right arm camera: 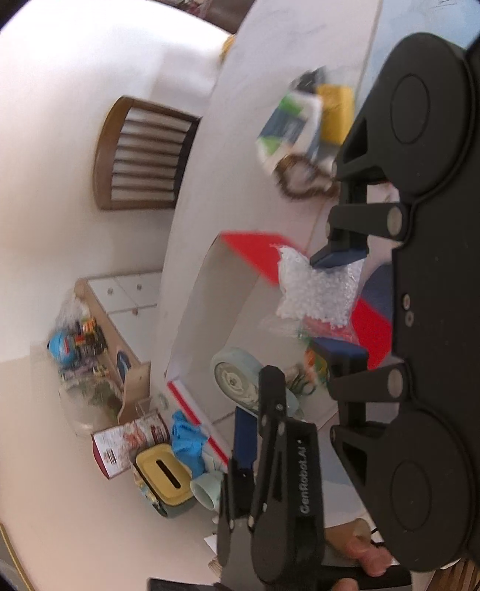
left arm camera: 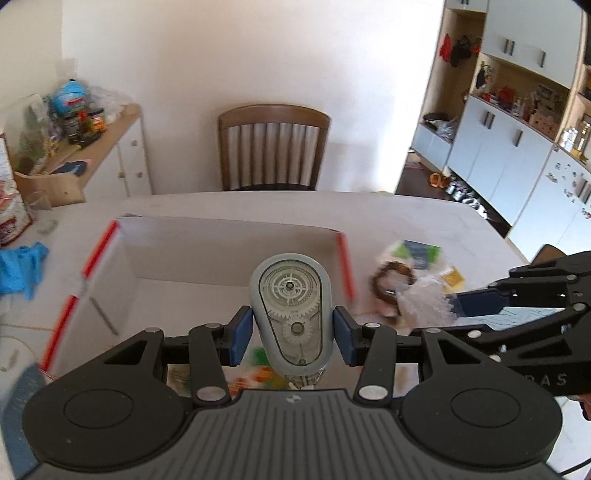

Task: Organize objects
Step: 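Carry the tape dispenser and bead bag into the cardboard box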

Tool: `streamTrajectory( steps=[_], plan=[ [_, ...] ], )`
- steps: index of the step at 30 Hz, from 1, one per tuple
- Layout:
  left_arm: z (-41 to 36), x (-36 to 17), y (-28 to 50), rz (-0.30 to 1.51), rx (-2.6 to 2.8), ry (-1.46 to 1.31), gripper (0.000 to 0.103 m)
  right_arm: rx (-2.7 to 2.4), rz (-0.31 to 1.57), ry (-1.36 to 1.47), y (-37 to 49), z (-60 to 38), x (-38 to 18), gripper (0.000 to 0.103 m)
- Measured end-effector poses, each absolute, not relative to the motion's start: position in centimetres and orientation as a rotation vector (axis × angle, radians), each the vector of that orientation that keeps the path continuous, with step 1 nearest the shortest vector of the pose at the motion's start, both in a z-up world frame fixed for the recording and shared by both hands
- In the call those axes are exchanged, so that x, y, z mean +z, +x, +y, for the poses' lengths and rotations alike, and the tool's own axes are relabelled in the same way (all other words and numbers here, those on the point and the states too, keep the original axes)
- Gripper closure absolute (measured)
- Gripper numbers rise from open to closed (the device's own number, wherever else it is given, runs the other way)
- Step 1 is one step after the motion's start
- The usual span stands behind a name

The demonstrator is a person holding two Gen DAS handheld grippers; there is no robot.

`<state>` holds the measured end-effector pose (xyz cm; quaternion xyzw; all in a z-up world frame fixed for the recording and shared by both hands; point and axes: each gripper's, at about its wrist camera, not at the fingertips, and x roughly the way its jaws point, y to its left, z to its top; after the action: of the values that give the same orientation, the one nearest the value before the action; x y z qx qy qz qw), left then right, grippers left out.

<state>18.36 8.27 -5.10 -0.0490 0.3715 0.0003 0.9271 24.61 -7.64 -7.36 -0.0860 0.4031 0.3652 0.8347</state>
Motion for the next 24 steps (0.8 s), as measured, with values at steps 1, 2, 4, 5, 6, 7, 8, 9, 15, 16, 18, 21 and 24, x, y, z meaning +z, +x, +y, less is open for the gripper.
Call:
streamTrajectory(
  steps=[1, 2, 4, 5, 6, 7, 8, 9, 15, 16, 18, 21, 24],
  plan=[
    [9.1, -5.1, 18.6, 0.764, 0.008, -0.099, 0.057, 0.78, 0.851, -0.189, 24.7, -6.7, -7.4, 0.064],
    [9.9, -5.1, 18.8, 0.766, 0.013, -0.1, 0.056, 0.786, 0.85, -0.194, 24.8, -6.0, -7.4, 0.064],
    [11.6, -5.1, 19.3, 0.772, 0.025, -0.105, 0.056, 0.788, 0.848, -0.208, 25.0, -4.6, -7.7, 0.064],
    [12.3, -5.2, 19.4, 0.773, 0.032, -0.105, 0.056, 0.79, 0.847, -0.217, 25.2, -3.9, -7.8, 0.064],
    [13.2, -5.2, 19.7, 0.777, 0.034, -0.102, 0.056, 0.792, 0.845, -0.228, 25.3, -3.3, -8.0, 0.064],
    [13.7, -5.4, 20.0, 0.779, 0.036, -0.099, 0.056, 0.791, 0.844, -0.24, 25.5, -2.5, -8.2, 0.064],
    [14.3, -5.6, 20.4, 0.782, 0.044, -0.095, 0.056, 0.789, 0.846, -0.248, 25.6, -1.9, -8.3, 0.064],
    [14.7, -5.8, 20.8, 0.787, 0.047, -0.091, 0.056, 0.789, 0.849, -0.256, 25.9, -1.3, -8.5, 0.064],
    [17.1, -7.8, 23.7, 0.83, 0.059, -0.099, 0.056, 0.775, 0.867, -0.304, 27.3, 2.0, -10.5, 0.064],
    [17.4, -8.2, 24.2, 0.84, 0.059, -0.1, 0.056, 0.774, 0.871, -0.315, 27.6, 2.6, -10.9, 0.064],
    [17.8, -9.0, 25.1, 0.855, 0.056, -0.105, 0.056, 0.771, 0.889, -0.323, 28.1, 3.4, -11.8, 0.064],
    [18.1, -10.4, 26.5, 0.889, 0.05, -0.104, 0.056, 0.763, 0.914, -0.342, 28.7, 4.5, -13.2, 0.064],
    [18.3, -11.9, 27.7, 0.928, 0.043, -0.09, 0.056, 0.75, 0.938, -0.37, 29.1, 5.5, -14.5, 0.064]
  ],
)
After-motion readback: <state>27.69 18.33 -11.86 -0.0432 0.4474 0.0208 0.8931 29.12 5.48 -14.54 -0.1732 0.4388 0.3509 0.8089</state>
